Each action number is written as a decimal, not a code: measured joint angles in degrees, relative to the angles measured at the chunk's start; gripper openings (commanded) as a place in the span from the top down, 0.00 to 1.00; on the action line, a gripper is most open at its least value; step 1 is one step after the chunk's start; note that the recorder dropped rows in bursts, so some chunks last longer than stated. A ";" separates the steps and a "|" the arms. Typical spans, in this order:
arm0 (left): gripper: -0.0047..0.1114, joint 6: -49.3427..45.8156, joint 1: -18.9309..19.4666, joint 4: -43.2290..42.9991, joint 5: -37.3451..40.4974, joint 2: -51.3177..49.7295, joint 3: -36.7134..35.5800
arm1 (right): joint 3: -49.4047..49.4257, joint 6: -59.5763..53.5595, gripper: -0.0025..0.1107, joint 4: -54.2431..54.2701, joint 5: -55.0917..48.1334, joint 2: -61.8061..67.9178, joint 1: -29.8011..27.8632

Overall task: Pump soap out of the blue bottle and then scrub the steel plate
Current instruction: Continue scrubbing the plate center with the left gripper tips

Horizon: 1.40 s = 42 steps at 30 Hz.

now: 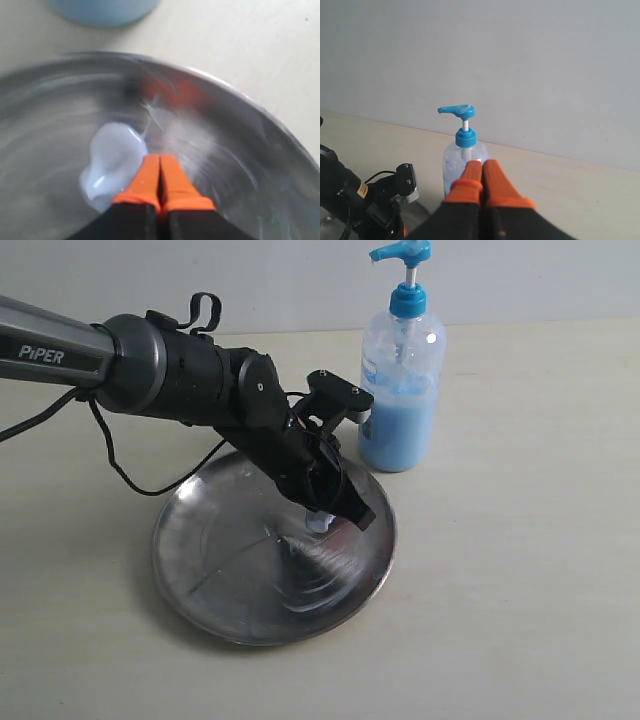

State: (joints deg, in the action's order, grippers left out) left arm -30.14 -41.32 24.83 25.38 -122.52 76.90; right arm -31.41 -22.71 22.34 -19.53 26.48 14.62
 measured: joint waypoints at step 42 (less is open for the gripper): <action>0.96 5.12 3.82 -1.90 -2.41 -1.79 0.00 | 0.00 0.00 0.98 0.00 -0.09 0.00 0.00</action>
State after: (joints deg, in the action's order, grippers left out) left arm -25.02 -37.50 22.93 22.96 -124.31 76.90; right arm -31.41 -22.71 22.34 -19.62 26.48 14.62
